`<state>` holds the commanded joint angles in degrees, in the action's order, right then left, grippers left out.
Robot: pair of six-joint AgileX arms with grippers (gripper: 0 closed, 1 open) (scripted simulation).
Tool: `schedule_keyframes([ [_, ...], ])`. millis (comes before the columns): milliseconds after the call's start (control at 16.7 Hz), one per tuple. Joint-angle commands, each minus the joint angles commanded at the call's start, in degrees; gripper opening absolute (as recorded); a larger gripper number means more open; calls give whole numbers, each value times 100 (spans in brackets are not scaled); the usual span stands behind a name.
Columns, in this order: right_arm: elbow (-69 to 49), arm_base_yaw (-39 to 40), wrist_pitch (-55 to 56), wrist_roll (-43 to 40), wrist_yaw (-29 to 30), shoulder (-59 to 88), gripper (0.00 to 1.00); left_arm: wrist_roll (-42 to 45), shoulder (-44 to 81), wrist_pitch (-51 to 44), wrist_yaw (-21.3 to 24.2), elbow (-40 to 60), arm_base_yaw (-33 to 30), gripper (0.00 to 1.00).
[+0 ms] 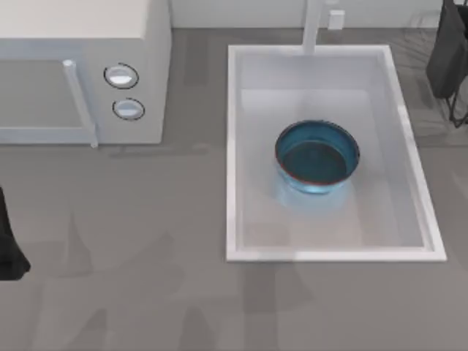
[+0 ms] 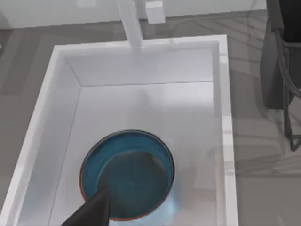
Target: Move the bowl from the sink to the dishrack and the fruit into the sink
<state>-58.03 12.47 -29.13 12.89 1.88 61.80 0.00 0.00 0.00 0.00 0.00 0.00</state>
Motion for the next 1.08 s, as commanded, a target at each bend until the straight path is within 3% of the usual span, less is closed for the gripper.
schedule_keyframes([
  [660,-6144,1270,-3053,1291,296,6482,100,0,0,0,0,0,0,100],
  [1080,-8474,1704,-4163,1752,440,8920,100,0,0,0,0,0,0,100],
])
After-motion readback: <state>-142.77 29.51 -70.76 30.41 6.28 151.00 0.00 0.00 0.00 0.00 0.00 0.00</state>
